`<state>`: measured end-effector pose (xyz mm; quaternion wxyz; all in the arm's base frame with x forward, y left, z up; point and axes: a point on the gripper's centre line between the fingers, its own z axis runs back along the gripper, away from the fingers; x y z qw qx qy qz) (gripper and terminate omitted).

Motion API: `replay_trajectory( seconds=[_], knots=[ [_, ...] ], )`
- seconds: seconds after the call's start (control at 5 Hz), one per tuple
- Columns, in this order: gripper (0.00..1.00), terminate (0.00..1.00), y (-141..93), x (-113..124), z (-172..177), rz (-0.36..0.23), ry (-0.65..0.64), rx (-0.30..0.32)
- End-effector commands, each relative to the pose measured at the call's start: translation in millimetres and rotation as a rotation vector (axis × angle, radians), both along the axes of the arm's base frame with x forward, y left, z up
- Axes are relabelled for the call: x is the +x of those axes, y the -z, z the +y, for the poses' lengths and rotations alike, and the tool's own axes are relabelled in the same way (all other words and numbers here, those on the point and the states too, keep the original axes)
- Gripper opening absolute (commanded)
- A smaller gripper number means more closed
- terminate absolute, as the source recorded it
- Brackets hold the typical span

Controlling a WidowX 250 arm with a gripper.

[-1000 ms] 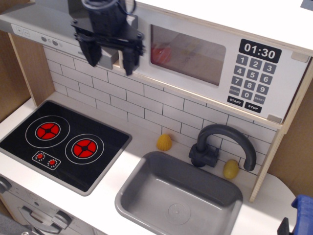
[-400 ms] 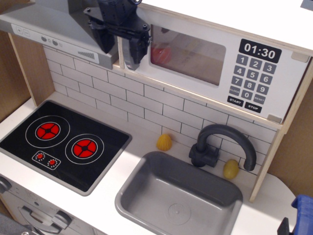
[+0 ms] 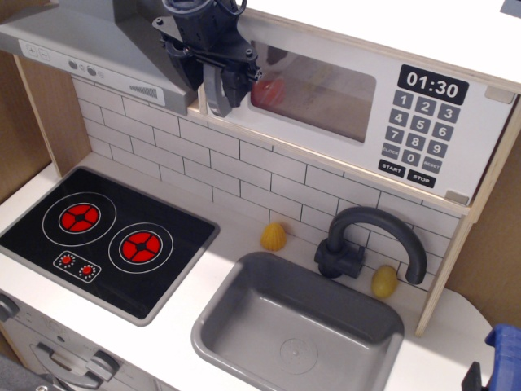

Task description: Open microwave

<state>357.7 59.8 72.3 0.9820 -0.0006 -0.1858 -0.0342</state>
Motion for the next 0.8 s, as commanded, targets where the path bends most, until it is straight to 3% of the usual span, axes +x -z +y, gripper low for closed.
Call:
replay_trajectory(
  seconds=[0.0,0.2,0.4,0.6],
  knots=[
    [0.0,0.0,-20,2,0,-0.066,-0.037,0.009],
    [0.0,0.0,-23,-12,-1,-0.075,-0.028,0.018],
    [0.0,0.0,-27,-31,-3,-0.044,0.004,0.011],
    [1.0,0.0,-25,-52,-7,0.109,0.025,0.077]
  ],
)
